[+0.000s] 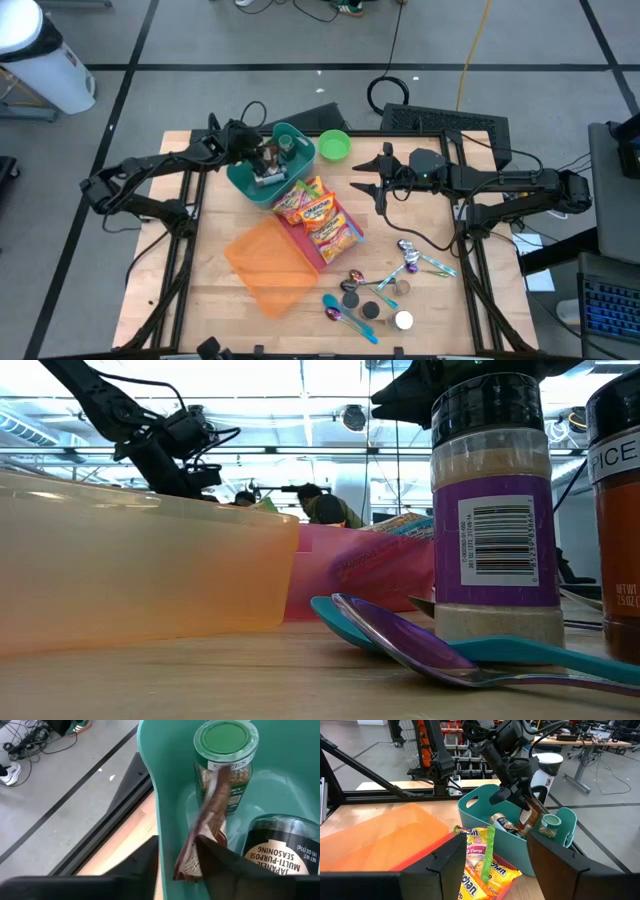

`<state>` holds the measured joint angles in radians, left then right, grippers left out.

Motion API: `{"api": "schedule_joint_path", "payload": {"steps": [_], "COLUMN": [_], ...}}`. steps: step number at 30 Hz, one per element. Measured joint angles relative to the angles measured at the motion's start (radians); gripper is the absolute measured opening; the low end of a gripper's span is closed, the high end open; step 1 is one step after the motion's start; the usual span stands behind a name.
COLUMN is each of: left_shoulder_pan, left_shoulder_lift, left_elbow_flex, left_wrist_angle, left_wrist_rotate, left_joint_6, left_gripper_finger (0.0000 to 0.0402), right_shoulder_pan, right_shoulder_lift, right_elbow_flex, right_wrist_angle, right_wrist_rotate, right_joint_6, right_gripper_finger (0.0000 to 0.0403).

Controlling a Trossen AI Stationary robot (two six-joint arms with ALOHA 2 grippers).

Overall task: Pick & Place Food Item
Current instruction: Put the orange seasoning pack into the green bin, then put the white seasoning bottle into the green bin

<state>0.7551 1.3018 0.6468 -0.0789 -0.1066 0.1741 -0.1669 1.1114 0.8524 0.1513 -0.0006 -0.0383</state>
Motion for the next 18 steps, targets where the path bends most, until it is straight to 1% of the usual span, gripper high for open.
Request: {"api": "schedule_joint_path", "payload": {"steps": [4,7,13,16,18], "left_shoulder_pan": [0.000,0.000,-0.005,-0.015,-0.024], "left_shoulder_lift": [-0.026,-0.071,-0.200,-0.268,-0.315], "left_elbow_flex": [0.000,0.000,0.000,0.001,0.001], "left_wrist_angle": [0.000,-0.001,-0.001,-0.002,-0.008], "left_wrist_rotate": [-0.002,-0.007,-0.007,-0.006,-0.003], "left_joint_6": [0.002,-0.002,-0.041,-0.088,-0.128], "left_gripper_finger": [0.0201,0.0232,0.0269,0.0279,0.0282], "right_shoulder_pan": [0.000,0.000,0.008,0.031,0.065], "right_shoulder_lift": [0.000,0.000,-0.007,-0.043,-0.071], "right_elbow_flex": [0.000,0.000,0.000,-0.001,-0.001], "right_wrist_angle": [0.000,0.000,-0.041,-0.091,-0.112], "right_wrist_rotate": [0.000,0.000,-0.008,-0.082,-0.143], "right_joint_6": [0.000,0.000,0.000,-0.025,-0.035], "right_gripper_finger": [0.0202,0.0206,0.0208,0.0208,0.0209]}}
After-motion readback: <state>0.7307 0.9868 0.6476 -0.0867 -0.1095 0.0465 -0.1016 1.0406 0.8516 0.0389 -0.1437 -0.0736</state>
